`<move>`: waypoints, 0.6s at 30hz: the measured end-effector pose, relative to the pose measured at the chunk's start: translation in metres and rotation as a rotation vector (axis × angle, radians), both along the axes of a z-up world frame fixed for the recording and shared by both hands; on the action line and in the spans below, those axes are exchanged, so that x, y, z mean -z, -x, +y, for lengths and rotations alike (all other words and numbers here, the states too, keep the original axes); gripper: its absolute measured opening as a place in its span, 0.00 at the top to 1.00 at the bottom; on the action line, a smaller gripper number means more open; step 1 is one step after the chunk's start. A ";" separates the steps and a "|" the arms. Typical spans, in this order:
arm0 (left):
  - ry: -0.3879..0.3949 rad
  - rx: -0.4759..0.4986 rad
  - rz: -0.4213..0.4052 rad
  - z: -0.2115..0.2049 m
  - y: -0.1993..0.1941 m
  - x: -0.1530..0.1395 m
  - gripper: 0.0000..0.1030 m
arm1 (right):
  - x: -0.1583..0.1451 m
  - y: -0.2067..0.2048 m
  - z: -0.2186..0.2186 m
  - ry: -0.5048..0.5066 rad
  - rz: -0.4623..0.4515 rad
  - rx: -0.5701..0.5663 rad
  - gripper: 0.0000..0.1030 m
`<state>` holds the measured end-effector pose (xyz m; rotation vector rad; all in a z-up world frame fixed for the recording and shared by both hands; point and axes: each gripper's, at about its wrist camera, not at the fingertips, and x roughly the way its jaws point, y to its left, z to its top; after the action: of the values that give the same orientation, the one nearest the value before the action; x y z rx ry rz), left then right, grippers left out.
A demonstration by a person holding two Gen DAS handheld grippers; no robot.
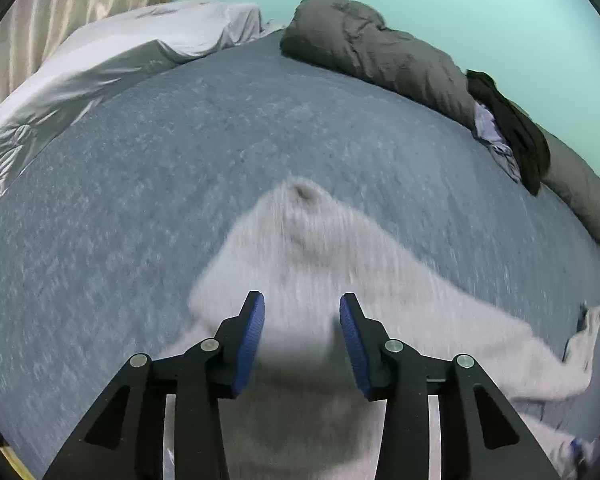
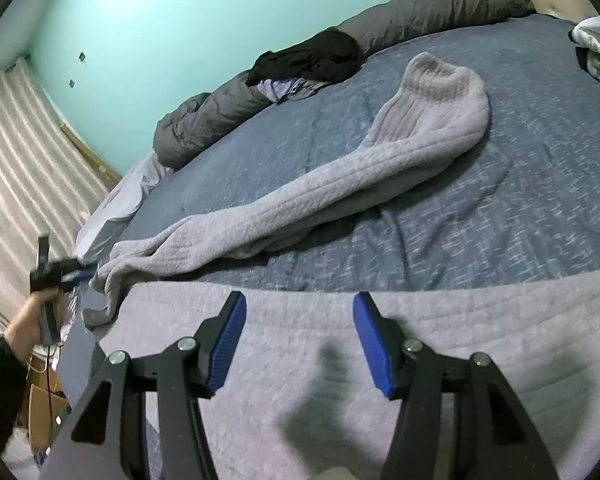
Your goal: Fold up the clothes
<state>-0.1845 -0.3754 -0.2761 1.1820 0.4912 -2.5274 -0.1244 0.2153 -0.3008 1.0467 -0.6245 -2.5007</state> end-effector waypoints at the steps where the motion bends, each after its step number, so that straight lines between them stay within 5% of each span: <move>1: -0.007 0.001 0.009 0.007 -0.005 0.004 0.58 | -0.002 0.002 0.005 0.003 0.000 0.011 0.45; 12: -0.114 0.003 0.099 0.082 -0.052 0.051 0.57 | -0.018 0.097 0.069 -0.091 -0.132 0.135 0.35; 18: -0.153 0.009 0.092 0.085 -0.047 0.064 0.55 | -0.003 0.152 0.100 -0.086 -0.239 0.214 0.35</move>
<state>-0.1374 -0.2904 -0.3399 1.1249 0.7147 -2.6004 -0.2762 0.3154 -0.2982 1.3931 -0.7368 -2.6249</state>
